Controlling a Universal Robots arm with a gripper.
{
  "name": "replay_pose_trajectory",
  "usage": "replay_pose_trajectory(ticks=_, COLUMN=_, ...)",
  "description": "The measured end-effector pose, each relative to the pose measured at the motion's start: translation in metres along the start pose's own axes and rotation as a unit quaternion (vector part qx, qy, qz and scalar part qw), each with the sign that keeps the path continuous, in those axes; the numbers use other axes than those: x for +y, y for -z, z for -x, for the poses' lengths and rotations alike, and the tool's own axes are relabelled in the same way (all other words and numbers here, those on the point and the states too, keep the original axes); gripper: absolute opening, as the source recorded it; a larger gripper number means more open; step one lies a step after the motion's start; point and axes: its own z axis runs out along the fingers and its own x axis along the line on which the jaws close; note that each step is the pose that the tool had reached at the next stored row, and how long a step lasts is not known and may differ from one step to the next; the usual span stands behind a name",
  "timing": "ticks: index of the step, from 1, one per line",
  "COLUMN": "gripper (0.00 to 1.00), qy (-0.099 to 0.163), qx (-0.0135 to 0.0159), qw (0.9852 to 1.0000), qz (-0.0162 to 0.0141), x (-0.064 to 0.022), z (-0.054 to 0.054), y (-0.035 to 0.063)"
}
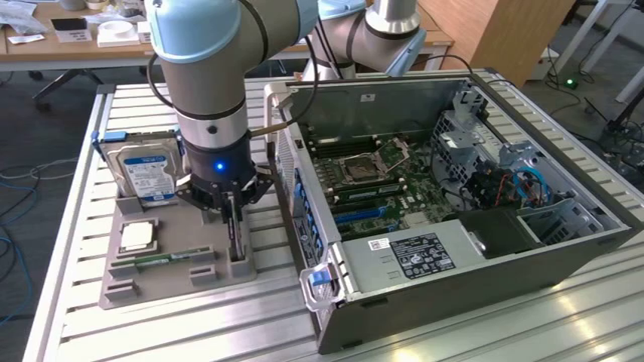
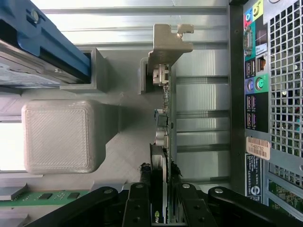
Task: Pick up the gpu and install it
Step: 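Pick up the gpu and move the gpu toward the slot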
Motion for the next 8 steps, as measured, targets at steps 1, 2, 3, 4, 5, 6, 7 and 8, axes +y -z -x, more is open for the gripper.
replay_pose_trajectory(ticks=1, gripper=0.26, qy=0.001, qx=0.0000, qw=1.0000, qz=0.0000, x=0.0000, z=0.0000, y=0.0000)
replay_pose_trajectory(ticks=2, gripper=0.26, qy=0.001, qx=0.0001, qw=1.0000, qz=0.0001, x=0.0000, z=0.0000, y=0.0000)
replay_pose_trajectory(ticks=3, gripper=0.26, qy=0.001, qx=0.0001, qw=1.0000, qz=0.0001, x=0.0000, z=0.0000, y=0.0000)
replay_pose_trajectory(ticks=4, gripper=0.26, qy=0.001, qx=0.0001, qw=1.0000, qz=0.0001, x=0.0000, z=0.0000, y=0.0000)
replay_pose_trajectory(ticks=5, gripper=0.26, qy=0.001, qx=0.0001, qw=1.0000, qz=0.0001, x=0.0000, z=0.0000, y=0.0000)
replay_pose_trajectory(ticks=6, gripper=0.26, qy=0.001, qx=0.0001, qw=1.0000, qz=0.0001, x=0.0000, z=0.0000, y=0.0000)
replay_pose_trajectory(ticks=7, gripper=0.26, qy=0.001, qx=0.0000, qw=1.0000, qz=0.0001, x=0.0000, z=0.0001, y=0.0000)
replay_pose_trajectory(ticks=8, gripper=0.26, qy=0.001, qx=-0.0001, qw=1.0000, qz=0.0002, x=0.0000, z=0.0001, y=0.0002)
